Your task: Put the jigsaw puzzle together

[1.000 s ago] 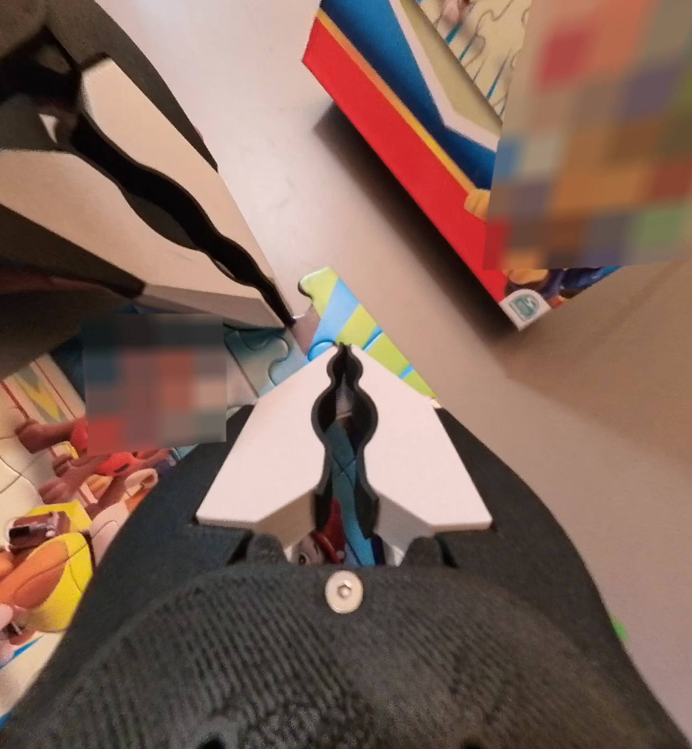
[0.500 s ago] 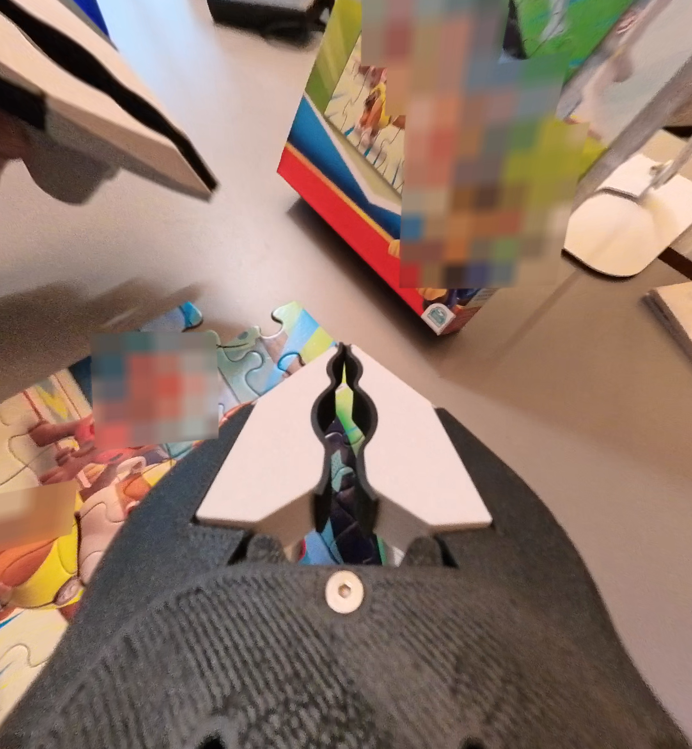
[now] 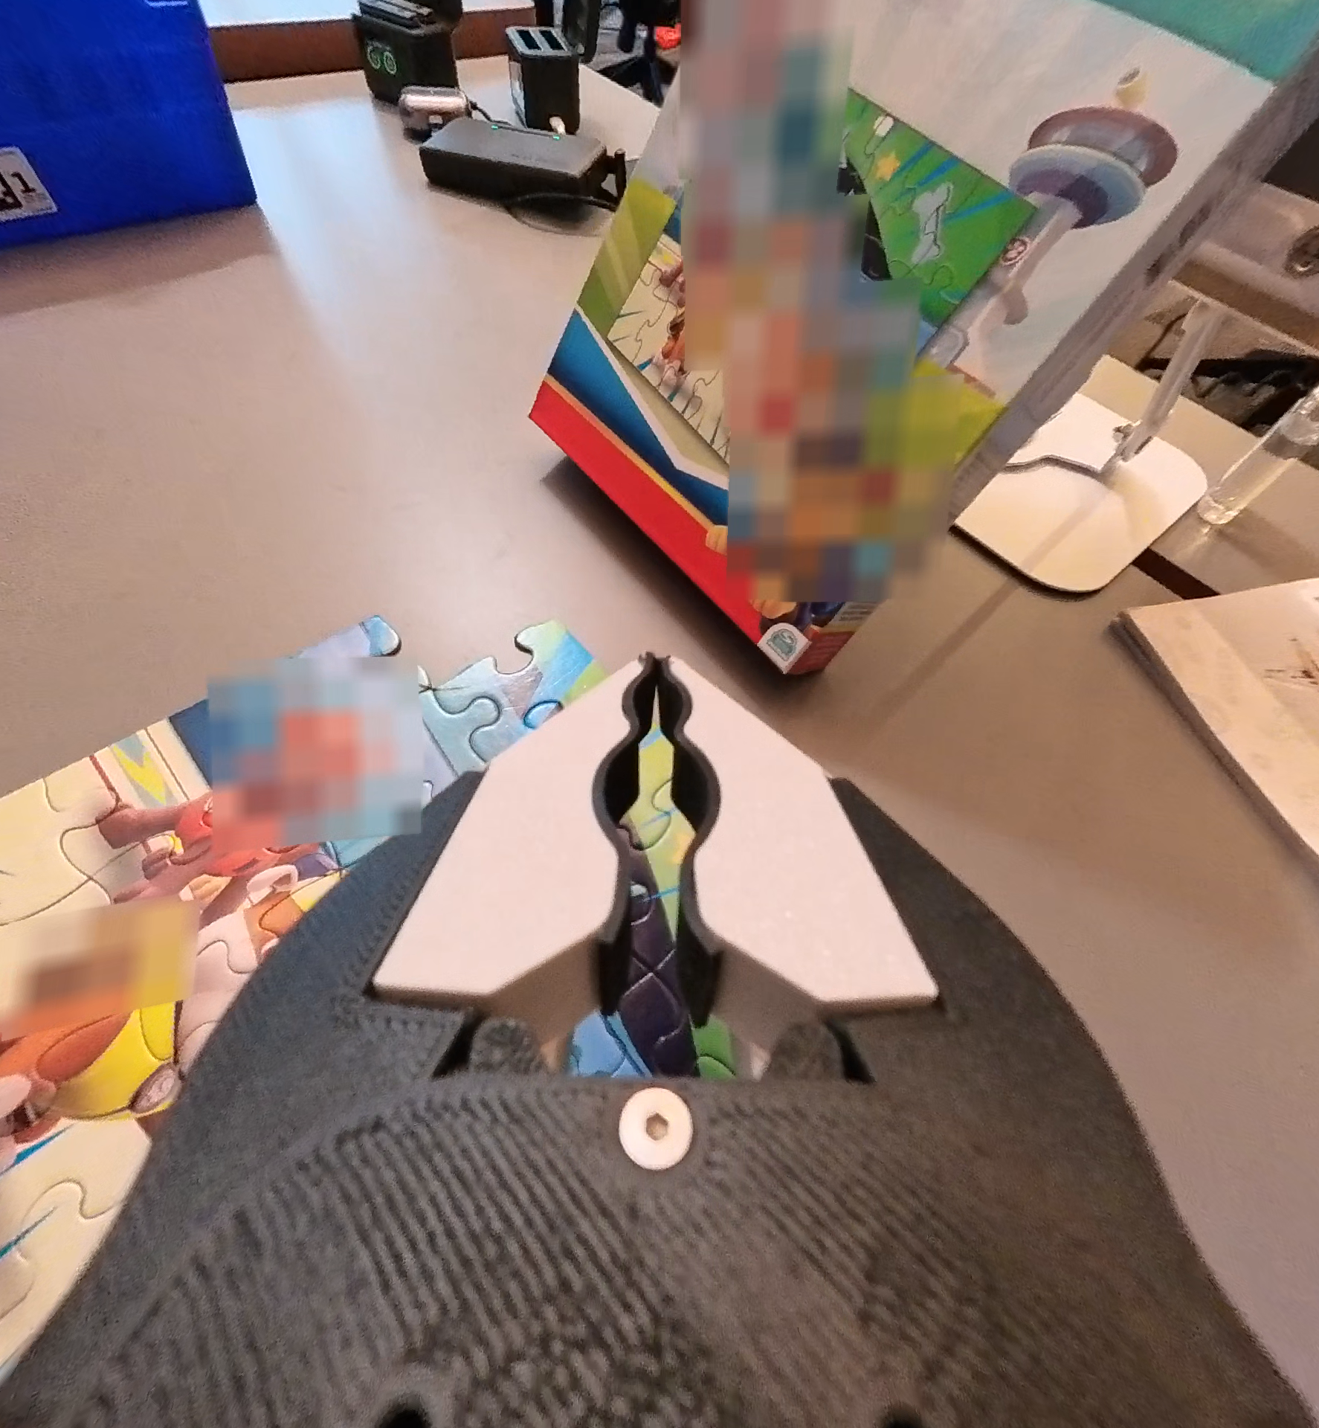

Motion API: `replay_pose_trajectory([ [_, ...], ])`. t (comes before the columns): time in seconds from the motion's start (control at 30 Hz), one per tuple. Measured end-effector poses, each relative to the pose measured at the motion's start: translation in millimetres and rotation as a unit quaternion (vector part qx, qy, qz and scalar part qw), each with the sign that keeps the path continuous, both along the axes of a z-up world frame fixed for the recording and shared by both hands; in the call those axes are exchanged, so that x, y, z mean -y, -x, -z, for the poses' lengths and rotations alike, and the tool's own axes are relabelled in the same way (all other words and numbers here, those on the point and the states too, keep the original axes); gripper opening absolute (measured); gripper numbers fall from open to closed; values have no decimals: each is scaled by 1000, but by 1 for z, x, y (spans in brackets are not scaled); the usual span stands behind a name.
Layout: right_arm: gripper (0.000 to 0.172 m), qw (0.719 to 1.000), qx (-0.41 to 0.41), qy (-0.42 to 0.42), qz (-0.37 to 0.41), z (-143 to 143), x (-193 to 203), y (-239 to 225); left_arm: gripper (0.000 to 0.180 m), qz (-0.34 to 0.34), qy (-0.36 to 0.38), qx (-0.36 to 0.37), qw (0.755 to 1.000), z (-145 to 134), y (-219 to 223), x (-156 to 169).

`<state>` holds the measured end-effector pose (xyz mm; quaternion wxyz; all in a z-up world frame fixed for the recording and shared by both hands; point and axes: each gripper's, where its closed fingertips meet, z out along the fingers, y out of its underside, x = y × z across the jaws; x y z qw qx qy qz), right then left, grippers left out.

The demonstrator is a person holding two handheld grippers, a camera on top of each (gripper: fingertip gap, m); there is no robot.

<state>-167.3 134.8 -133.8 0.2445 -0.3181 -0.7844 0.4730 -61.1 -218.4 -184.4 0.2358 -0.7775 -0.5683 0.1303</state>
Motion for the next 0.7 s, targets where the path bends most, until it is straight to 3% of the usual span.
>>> replay_pose_trajectory([
  [0.13,0,1000,-3,-12,-5,3,4,-1,72,-43,-33,12,998,6,-25,-5],
  [0.27,0,999,-19,-29,-2,2,3,-1,84,-54,36,12,998,24,-34,-2],
  [0.7,0,998,-33,-46,14,2,-6,3,82,-58,44,44,996,31,-49,8],
])
